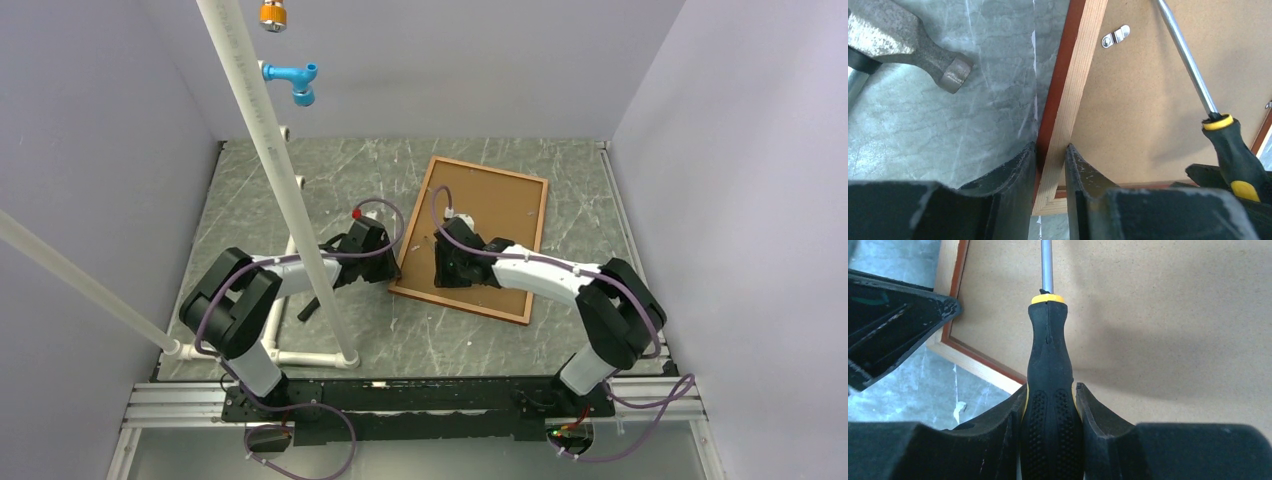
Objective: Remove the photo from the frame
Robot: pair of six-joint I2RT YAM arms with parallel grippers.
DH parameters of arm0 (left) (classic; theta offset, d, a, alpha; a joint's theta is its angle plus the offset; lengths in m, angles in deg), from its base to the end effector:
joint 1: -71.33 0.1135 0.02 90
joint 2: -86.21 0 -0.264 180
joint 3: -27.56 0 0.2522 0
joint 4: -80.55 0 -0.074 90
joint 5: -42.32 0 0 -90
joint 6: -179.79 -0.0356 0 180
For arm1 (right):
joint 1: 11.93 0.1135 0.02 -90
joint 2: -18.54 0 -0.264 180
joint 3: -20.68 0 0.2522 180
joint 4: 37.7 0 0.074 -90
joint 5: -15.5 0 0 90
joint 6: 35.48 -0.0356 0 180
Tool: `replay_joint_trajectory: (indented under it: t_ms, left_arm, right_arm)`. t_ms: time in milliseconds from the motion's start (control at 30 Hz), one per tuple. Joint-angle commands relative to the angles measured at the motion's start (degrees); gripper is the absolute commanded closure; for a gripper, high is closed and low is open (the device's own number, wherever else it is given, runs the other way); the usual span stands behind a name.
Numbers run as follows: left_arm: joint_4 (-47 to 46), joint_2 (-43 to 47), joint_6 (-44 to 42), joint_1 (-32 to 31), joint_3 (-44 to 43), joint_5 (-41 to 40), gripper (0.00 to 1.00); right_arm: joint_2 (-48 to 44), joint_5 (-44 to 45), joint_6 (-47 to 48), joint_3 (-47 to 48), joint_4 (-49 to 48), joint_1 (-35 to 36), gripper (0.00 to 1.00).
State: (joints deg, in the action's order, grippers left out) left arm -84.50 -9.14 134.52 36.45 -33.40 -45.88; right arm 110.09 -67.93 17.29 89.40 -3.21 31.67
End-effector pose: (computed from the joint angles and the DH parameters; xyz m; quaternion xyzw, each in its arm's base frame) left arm 0.2653 -0.1863 0.1508 -0.0751 0.9346 -0.2337 0.2574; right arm 0.2336 0.2168 0.1875 -0.0371 0.9574 0.1402 0.2495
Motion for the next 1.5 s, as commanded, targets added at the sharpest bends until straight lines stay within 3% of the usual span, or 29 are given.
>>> replay_joint_trajectory:
  t_ms: [0, 233, 367, 467, 733, 1100, 1467]
  left_arm:
    - [2.89, 1.99, -0.20, -0.35, 3.53, -0.14, 0.66]
    - [7.28, 4.07, -4.08, -0.25, -0.41, 0.65, 0.50]
    - [6.38, 2.46, -4.61, -0.28, -0.55, 1.97, 0.51]
    - [5.00, 1.74, -4.50, -0.26, 0.02, 2.59, 0.51]
    - [5.94, 1.09, -6.89, -0.28, -1.15, 1.10, 0.49]
    - [5.64, 0.75, -6.69, -0.23, 0.11, 0.79, 0.65]
    - [5.38, 1.02, -6.29, -0.27, 0.40, 1.05, 0.86]
  right_arm:
    - [-8.87, 0.86, 1.75, -1.07, -3.81, 0.02, 1.00]
    - [-16.99, 1.32, 3.00, -2.26, 8.34, -7.22, 1.00]
    - [-20.70, 5.80, -1.54, -2.13, 22.25, -11.89, 1.00]
    - [-21.07, 4.24, -6.27, -2.76, 30.05, -14.53, 1.00]
    - [-31.84, 1.41, -12.69, -6.63, 36.94, -17.19, 1.00]
    - [-36.08, -0.59, -11.82, -7.52, 41.68, -21.05, 1.00]
    - [-37.06, -6.25, -11.57, -11.27, 38.07, -23.61, 1.00]
